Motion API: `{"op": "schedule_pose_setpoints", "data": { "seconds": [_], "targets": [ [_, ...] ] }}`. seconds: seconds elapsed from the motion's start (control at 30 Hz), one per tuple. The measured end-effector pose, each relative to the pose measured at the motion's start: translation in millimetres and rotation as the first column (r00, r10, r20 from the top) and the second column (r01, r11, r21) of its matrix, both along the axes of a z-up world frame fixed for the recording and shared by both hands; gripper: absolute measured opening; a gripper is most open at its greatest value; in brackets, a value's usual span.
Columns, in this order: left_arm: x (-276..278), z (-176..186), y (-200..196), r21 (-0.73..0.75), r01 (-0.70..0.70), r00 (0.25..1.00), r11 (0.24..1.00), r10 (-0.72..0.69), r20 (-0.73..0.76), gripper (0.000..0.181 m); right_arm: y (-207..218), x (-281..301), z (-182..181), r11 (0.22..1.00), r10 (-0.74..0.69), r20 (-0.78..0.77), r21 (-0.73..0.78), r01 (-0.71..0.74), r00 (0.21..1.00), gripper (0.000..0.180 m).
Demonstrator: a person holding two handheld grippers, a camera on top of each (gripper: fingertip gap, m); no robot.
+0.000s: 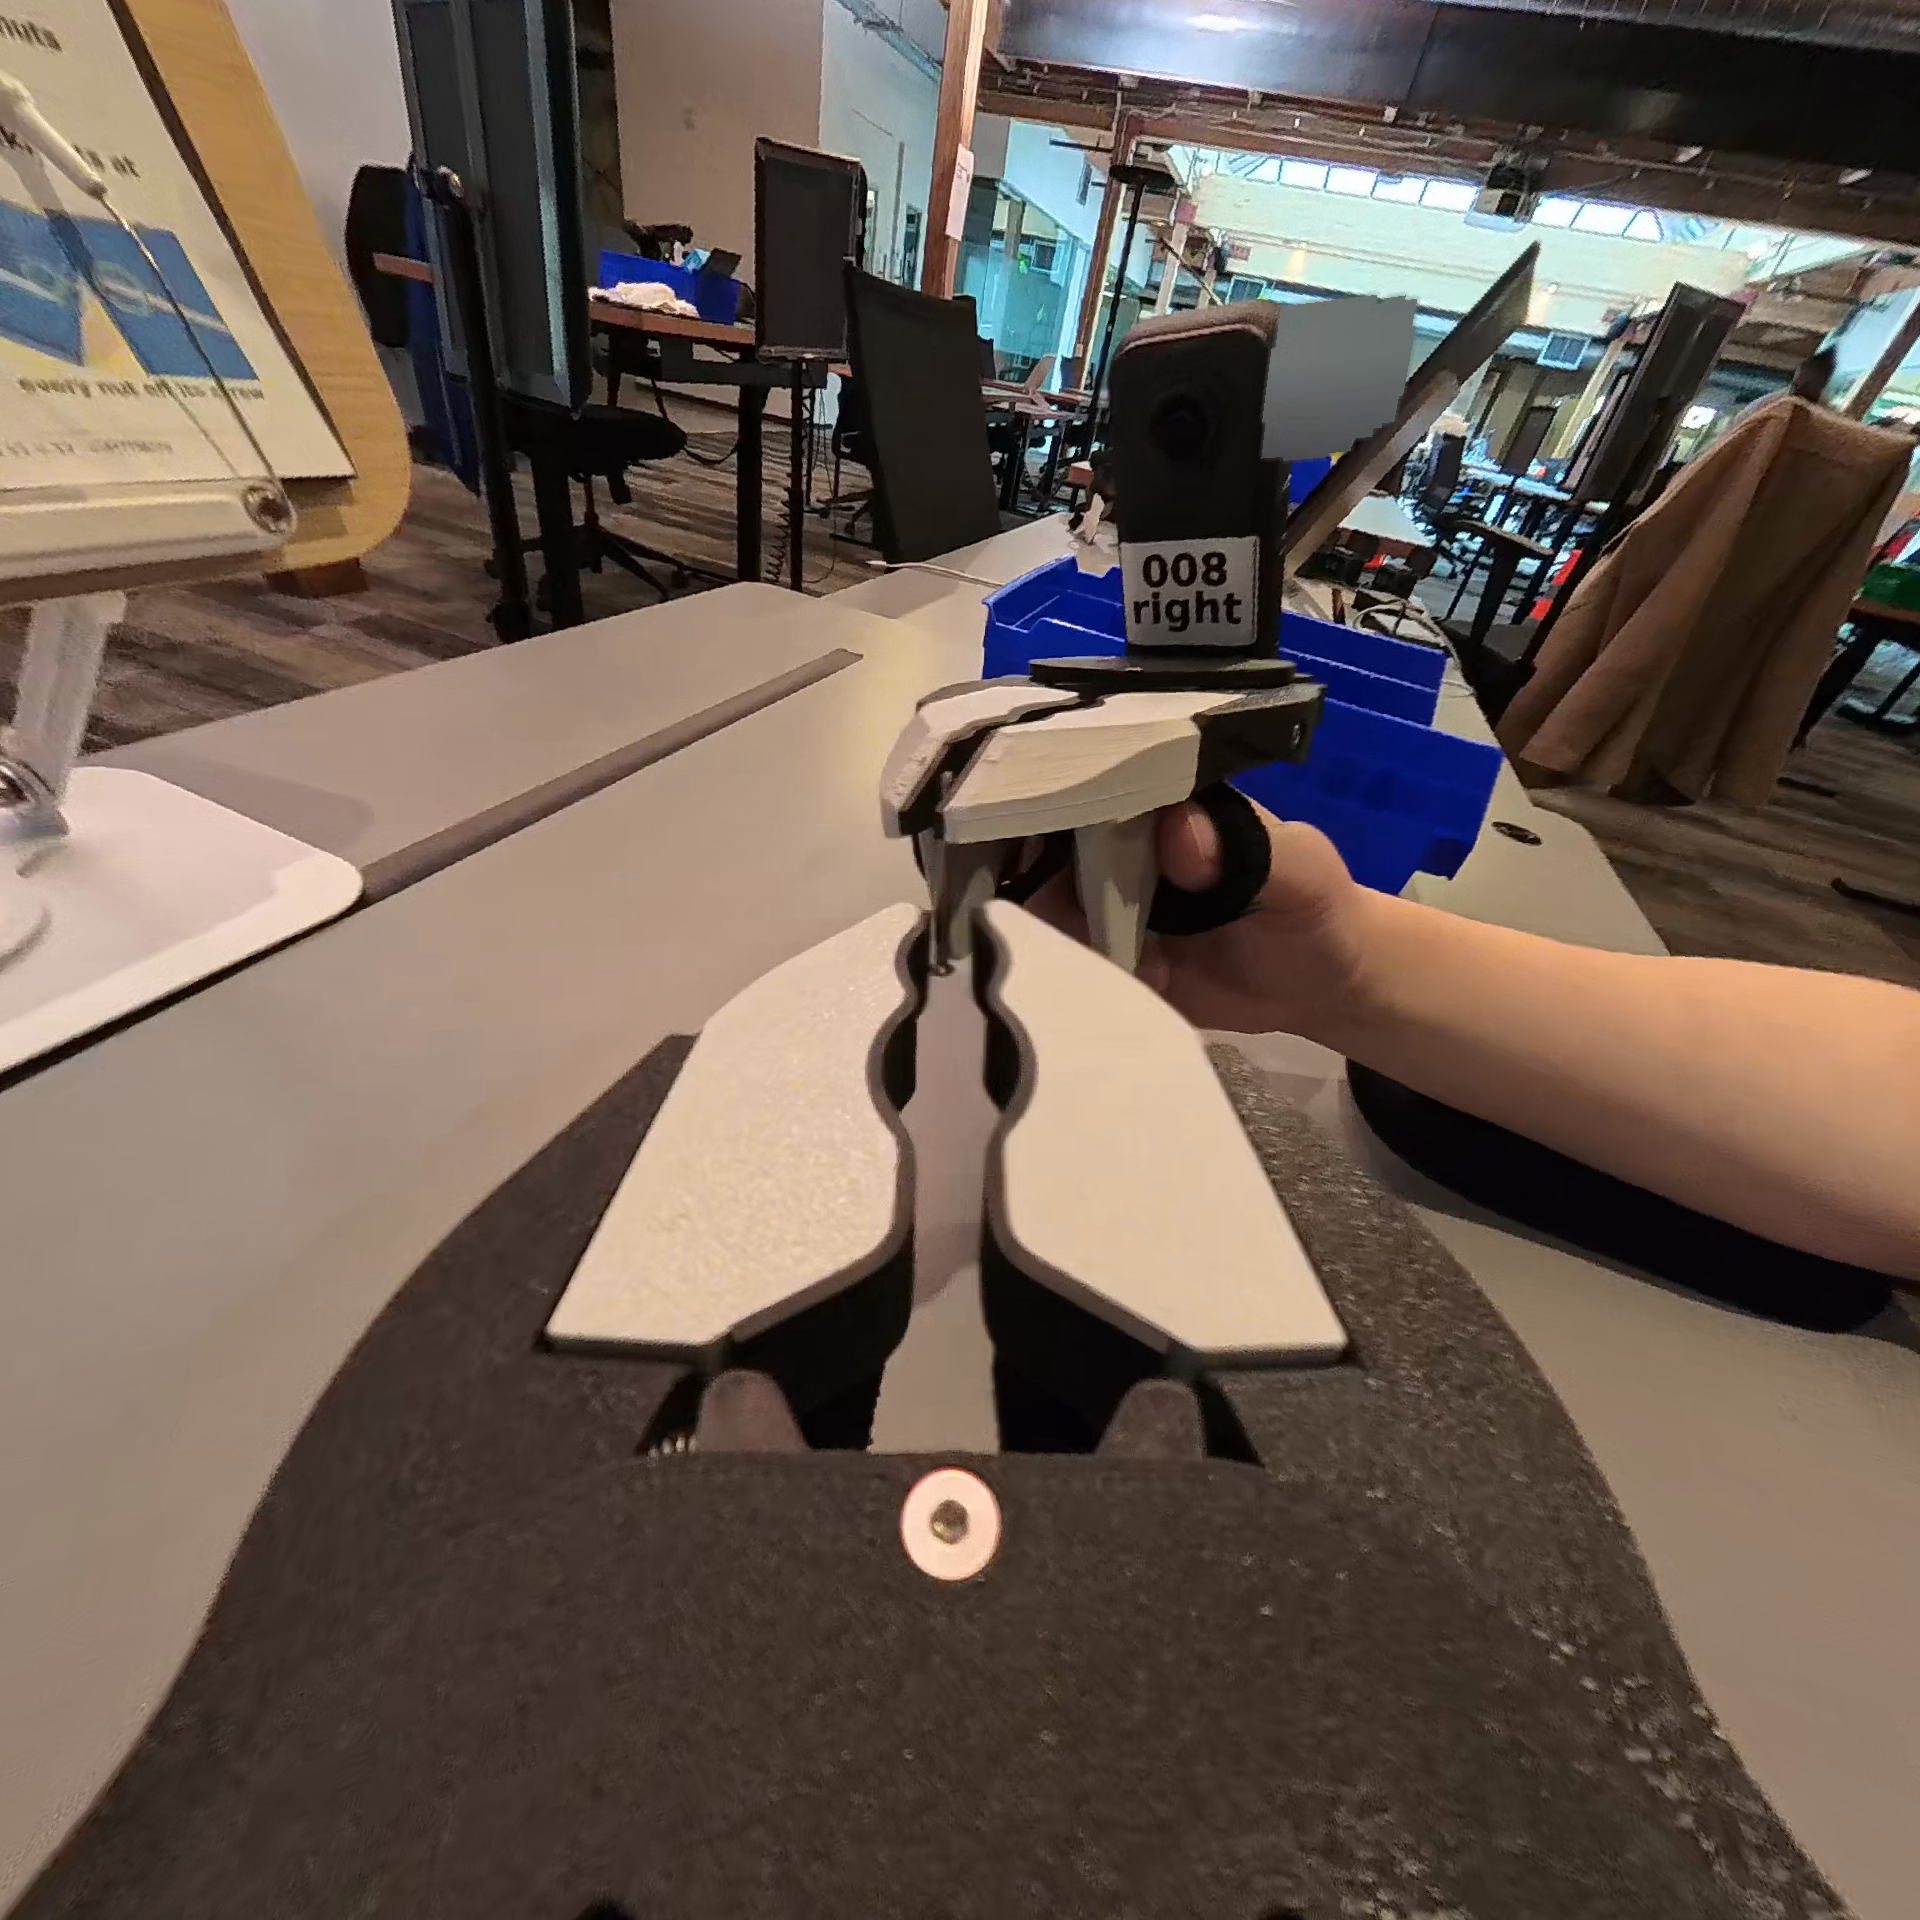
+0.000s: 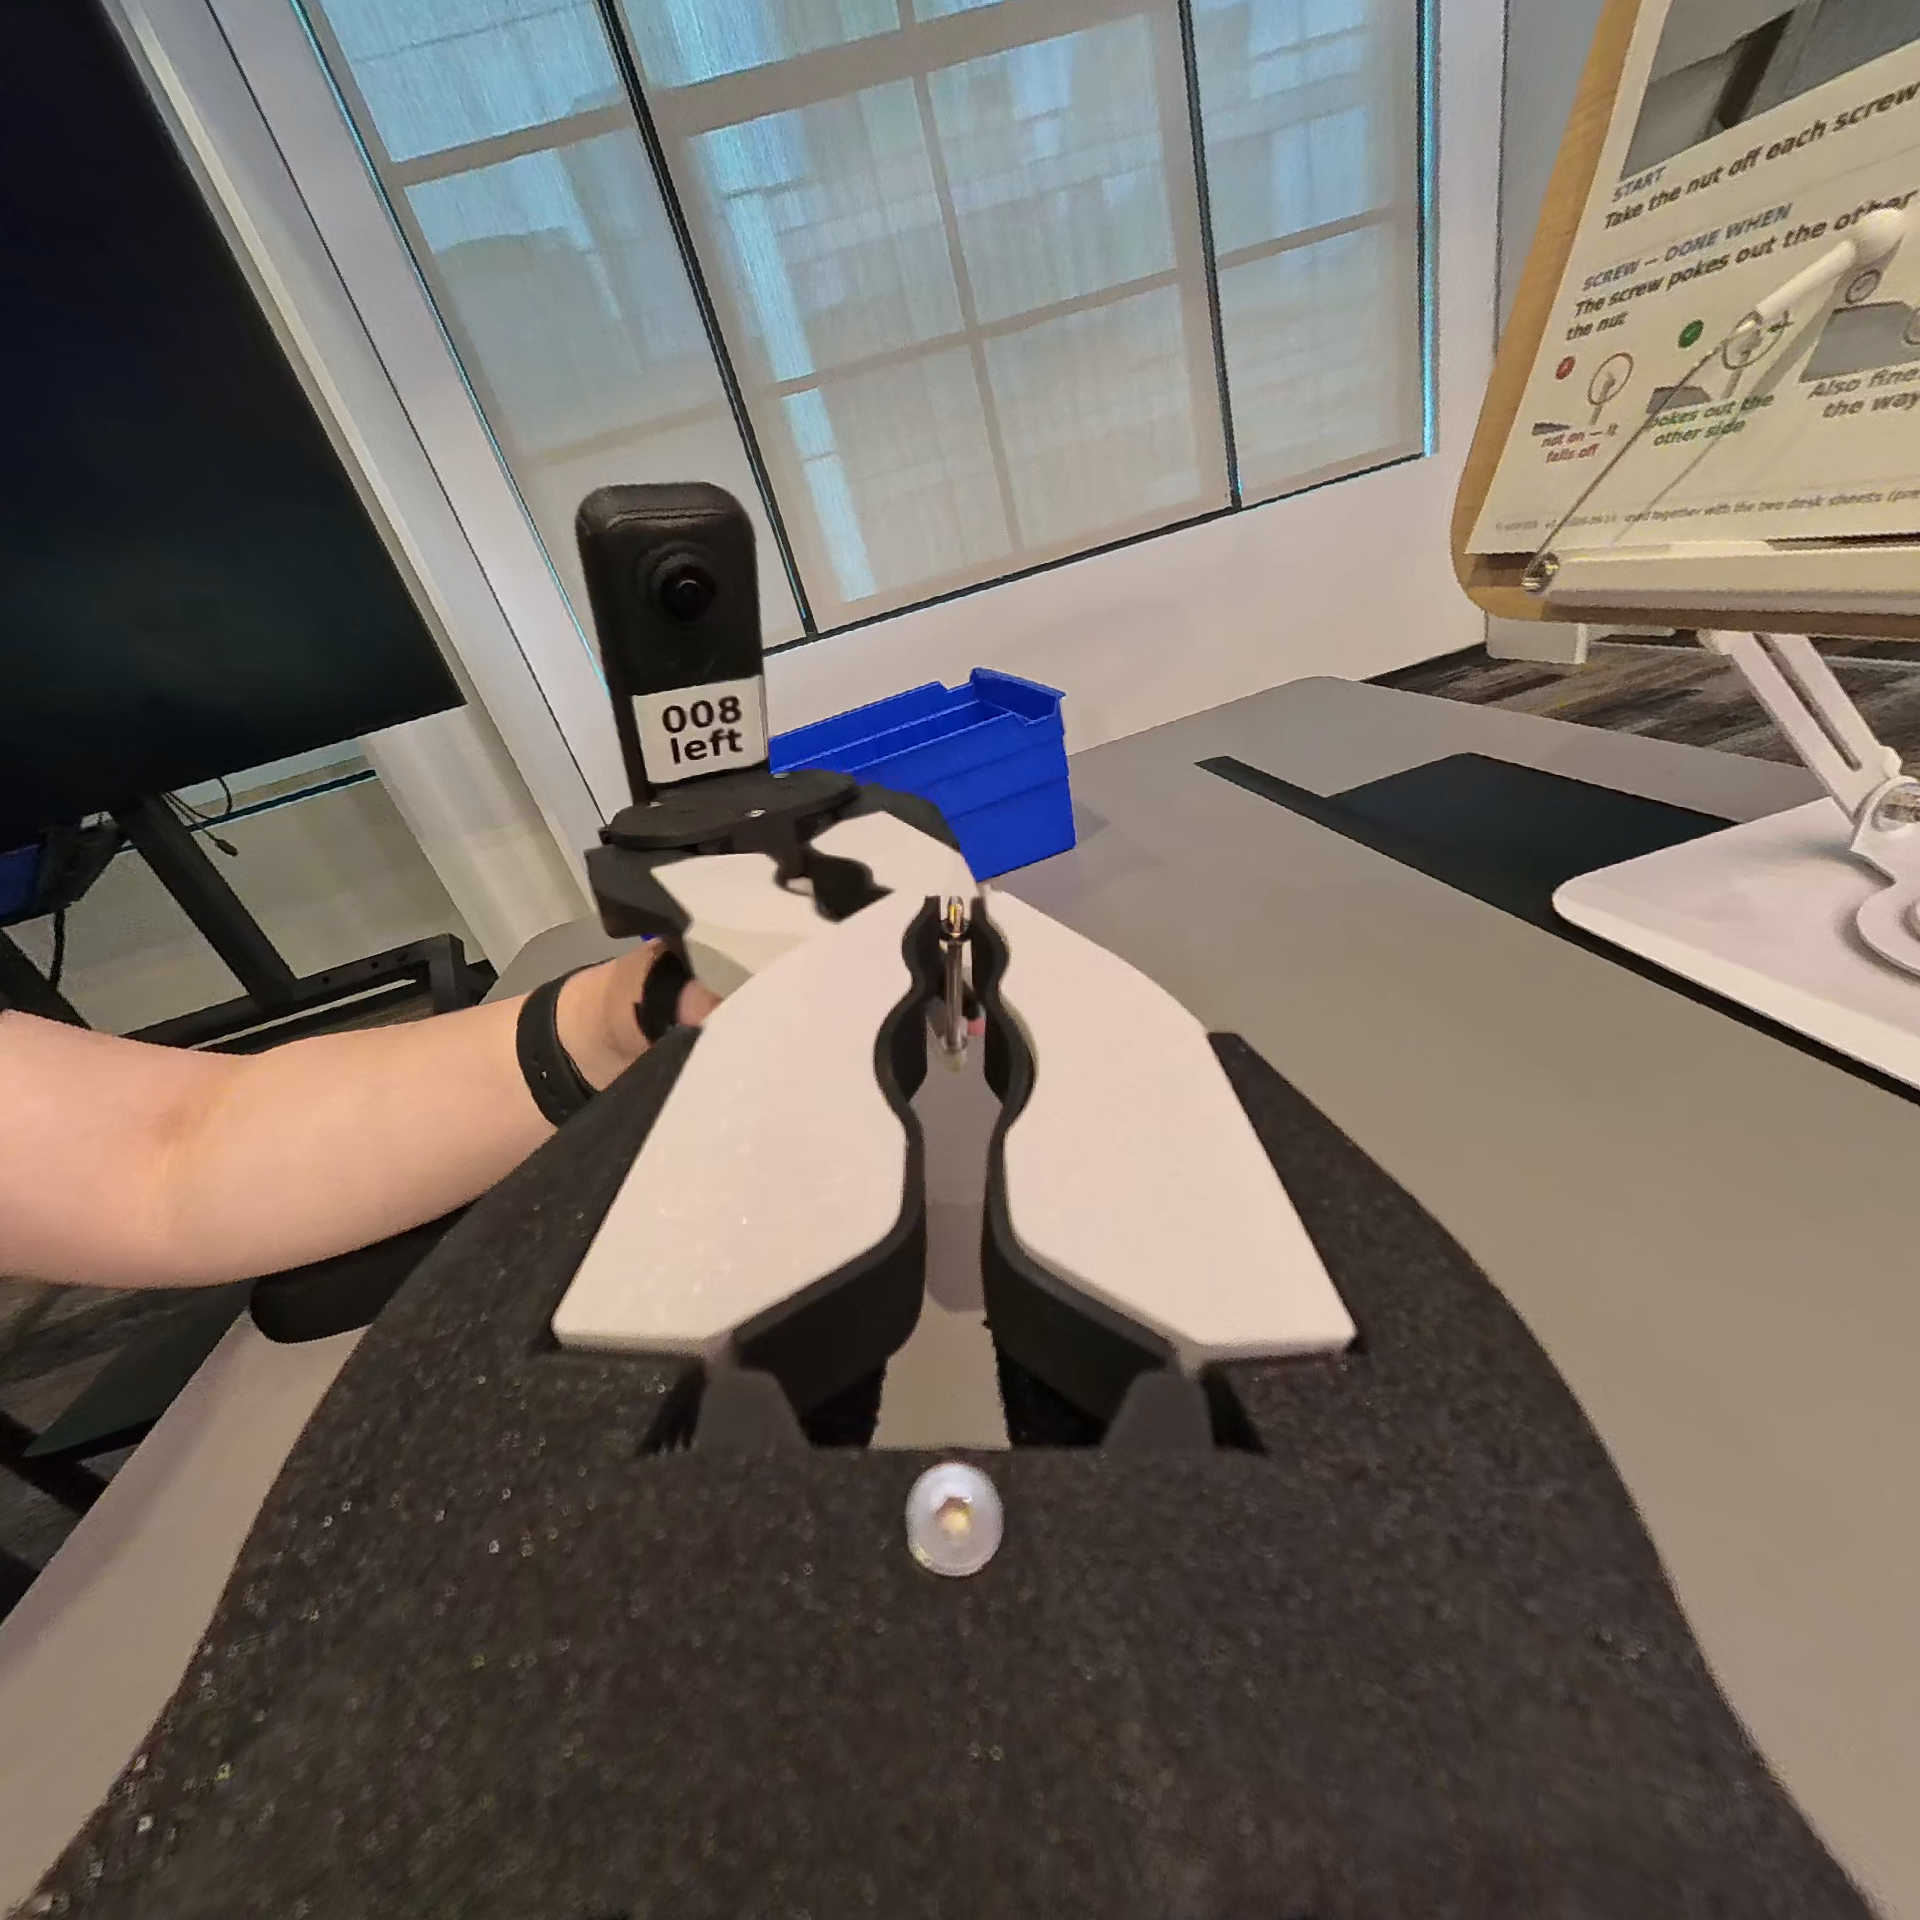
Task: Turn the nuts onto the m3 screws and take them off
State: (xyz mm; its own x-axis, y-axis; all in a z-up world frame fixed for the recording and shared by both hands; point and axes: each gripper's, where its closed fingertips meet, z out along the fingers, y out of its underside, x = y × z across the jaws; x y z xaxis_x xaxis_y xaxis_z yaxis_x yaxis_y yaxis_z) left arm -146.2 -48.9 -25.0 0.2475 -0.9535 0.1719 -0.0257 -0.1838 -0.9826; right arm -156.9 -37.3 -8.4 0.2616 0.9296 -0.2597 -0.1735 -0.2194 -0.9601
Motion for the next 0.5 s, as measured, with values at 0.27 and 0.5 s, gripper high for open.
{"op": "schedule_pose_setpoints", "data": {
  "seconds": [0.27,0.5],
  "targets": [
    [-15.8,-5.2,9.4,-0.201,0.045,0.999,0.979,-0.039,0.034,0.029,0.9,-3.2,-7.3,0.997,0.028,0.008,-0.071,-0.028,1.000,0.004],
    [-5.9,-17.1,0.4,-0.216,0.086,0.995,0.973,-0.094,-0.029,0.023,-3.7,-12.6,-14.0,0.996,0.059,0.052,-0.074,-0.055,0.997,0.005]
  ]
}}
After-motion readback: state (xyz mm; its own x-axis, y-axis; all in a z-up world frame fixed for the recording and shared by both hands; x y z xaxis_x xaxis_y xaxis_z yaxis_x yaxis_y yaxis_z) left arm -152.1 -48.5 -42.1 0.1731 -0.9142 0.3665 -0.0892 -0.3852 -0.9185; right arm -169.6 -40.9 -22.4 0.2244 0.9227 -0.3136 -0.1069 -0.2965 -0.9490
